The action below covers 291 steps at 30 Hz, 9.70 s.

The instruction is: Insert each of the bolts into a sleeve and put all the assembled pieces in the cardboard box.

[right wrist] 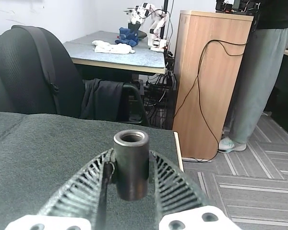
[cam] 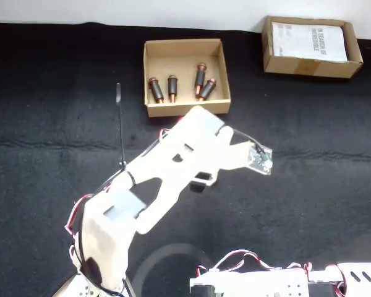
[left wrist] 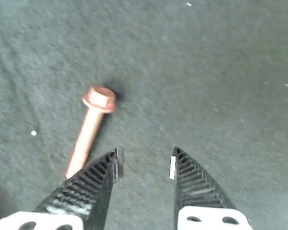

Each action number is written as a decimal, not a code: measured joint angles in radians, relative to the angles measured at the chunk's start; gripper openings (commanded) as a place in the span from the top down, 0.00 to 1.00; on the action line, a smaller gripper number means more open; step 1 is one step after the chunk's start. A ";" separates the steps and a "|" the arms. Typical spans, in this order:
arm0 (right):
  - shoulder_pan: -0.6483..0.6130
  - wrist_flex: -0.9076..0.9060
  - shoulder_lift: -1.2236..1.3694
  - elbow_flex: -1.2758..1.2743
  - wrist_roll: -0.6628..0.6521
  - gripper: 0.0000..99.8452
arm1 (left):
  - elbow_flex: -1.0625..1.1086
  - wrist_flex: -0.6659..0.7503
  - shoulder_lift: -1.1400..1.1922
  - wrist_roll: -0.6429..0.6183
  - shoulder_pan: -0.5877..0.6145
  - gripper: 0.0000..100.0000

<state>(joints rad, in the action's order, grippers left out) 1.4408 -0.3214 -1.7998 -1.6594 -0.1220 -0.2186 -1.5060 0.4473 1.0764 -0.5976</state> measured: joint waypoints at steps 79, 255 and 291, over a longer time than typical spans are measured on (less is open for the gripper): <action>-0.775 -0.272 0.000 0.000 -0.008 0.99 | -0.577 -0.114 -0.120 -0.671 0.408 0.99; -1.912 -0.187 0.003 0.000 0.229 0.99 | 1.030 1.168 -1.135 -1.456 -0.003 0.99; -1.860 -0.183 0.002 0.000 0.229 0.99 | 0.957 0.703 -1.143 -1.521 -0.003 0.65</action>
<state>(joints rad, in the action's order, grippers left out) -0.4189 -0.5040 -1.7983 -1.6594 0.1066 0.7388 -0.8032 -0.6958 -0.4442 -0.6007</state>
